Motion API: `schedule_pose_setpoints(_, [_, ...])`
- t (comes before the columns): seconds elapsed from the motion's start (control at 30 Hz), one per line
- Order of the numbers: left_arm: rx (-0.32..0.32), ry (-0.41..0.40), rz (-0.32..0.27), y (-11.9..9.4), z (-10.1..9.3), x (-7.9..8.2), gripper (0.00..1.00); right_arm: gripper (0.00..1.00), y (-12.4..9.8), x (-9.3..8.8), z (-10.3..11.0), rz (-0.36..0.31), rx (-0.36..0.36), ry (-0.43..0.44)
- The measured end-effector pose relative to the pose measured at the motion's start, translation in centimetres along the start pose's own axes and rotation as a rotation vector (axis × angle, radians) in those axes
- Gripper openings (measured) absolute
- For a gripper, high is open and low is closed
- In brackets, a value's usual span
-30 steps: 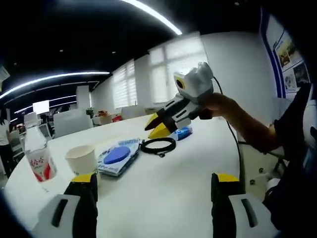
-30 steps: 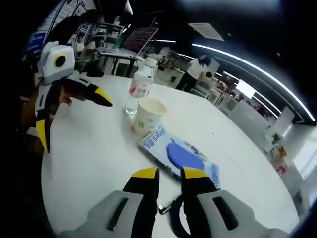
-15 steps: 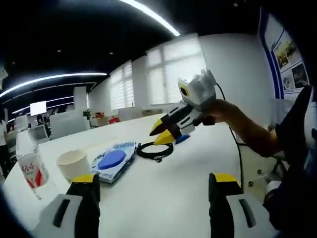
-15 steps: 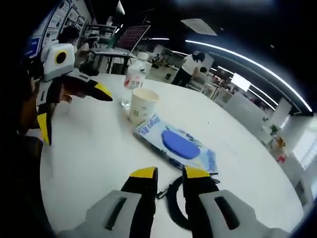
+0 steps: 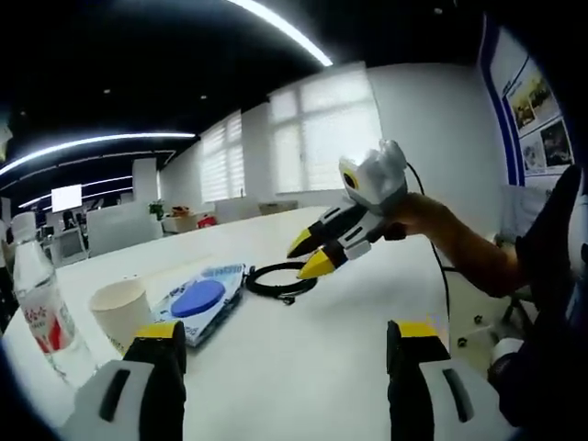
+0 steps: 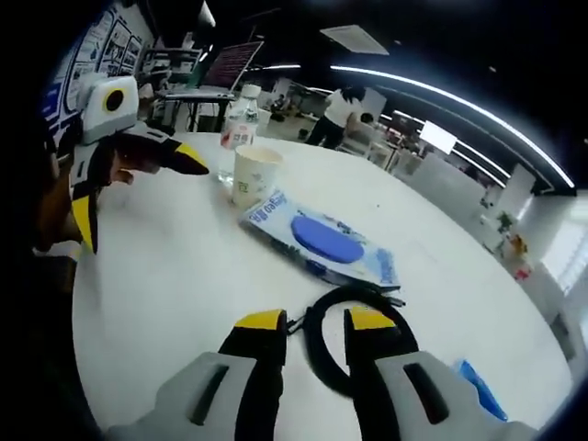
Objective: Arrange the tabletop items into an orderly group along one side of the table until the central work area is clear of visible clutter.
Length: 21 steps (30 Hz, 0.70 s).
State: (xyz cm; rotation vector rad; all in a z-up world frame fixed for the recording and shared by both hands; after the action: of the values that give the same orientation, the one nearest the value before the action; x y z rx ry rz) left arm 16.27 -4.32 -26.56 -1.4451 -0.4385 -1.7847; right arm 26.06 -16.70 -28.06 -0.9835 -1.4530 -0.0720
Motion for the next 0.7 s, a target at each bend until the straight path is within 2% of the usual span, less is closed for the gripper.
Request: schedule_pose_setpoints(0.7, [-0.058, -0.024, 0.001, 3.2, -0.4, 0.2, 0.85, 0.31, -1.4, -3.2, -2.3, 0.023, -0.052, 0.086])
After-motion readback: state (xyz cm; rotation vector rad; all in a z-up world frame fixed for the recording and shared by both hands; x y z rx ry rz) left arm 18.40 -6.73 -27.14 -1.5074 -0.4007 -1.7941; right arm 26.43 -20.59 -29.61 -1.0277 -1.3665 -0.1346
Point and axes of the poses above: the point that each gripper's makers call its tool centre point, and the gripper's own axes: y roughly forward along the fingers, z roughly to its left, x roughly out of its top, the point moved 1 cm from there along -y, roughly backward along the fingers, and after that the axes turned 12 degrees about y, right-handed, at the moved point
